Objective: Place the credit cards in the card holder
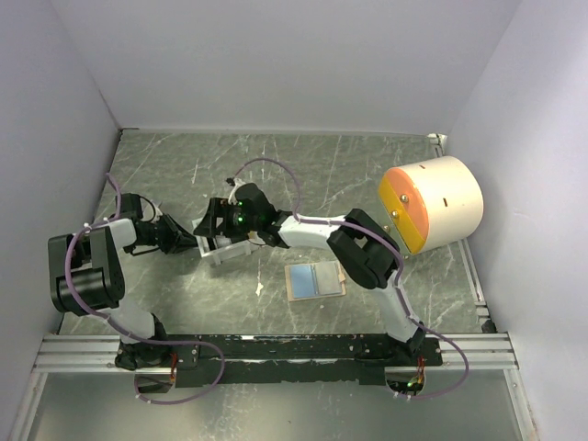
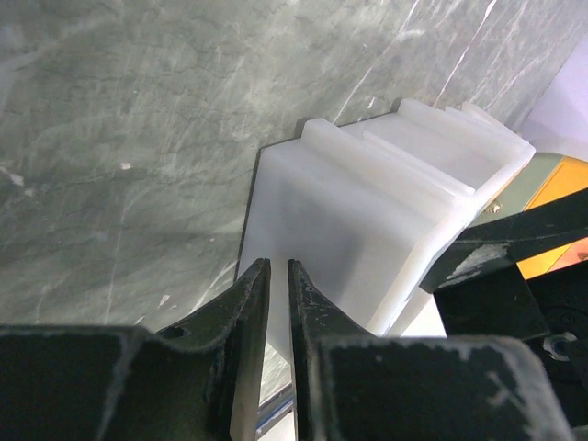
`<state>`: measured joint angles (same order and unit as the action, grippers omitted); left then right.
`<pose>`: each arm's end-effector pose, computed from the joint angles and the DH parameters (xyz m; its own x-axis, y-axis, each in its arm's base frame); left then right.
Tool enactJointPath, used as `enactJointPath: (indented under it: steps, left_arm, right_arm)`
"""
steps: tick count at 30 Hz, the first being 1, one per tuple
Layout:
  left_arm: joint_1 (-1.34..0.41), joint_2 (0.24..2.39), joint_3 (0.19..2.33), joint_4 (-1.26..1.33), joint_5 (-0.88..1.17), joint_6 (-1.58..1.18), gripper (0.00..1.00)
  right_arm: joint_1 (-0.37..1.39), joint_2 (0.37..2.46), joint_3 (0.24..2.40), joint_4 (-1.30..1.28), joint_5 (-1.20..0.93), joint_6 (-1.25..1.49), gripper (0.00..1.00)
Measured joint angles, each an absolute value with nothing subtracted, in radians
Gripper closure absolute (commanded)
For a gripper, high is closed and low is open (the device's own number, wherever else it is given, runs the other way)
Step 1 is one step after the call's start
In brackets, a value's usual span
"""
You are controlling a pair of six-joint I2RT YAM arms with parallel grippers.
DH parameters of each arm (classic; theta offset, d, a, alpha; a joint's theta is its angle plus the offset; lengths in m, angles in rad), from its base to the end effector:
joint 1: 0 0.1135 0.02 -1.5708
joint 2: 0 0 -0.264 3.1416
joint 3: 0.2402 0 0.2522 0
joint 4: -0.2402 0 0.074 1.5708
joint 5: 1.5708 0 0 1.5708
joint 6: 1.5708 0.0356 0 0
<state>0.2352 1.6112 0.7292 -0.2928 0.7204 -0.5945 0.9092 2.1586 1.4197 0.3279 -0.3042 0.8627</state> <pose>0.2695 0.0404 0.1334 -0.7838 -0.6207 0.0213 -0.4426 0.5342 -0.7203 0.2907 0.3907 0.1694 -0.8596 0.0757 -0.5053 -0.4129 0.4798 0.7742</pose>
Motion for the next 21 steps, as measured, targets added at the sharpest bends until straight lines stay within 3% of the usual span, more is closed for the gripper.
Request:
enactJointPath:
  steps: [21]
  left_arm:
    - [0.218,1.621,0.729,-0.282,0.751,-0.601,0.75]
  right_arm:
    - [0.944,2.163,1.517,0.190,-0.255,0.801,0.25]
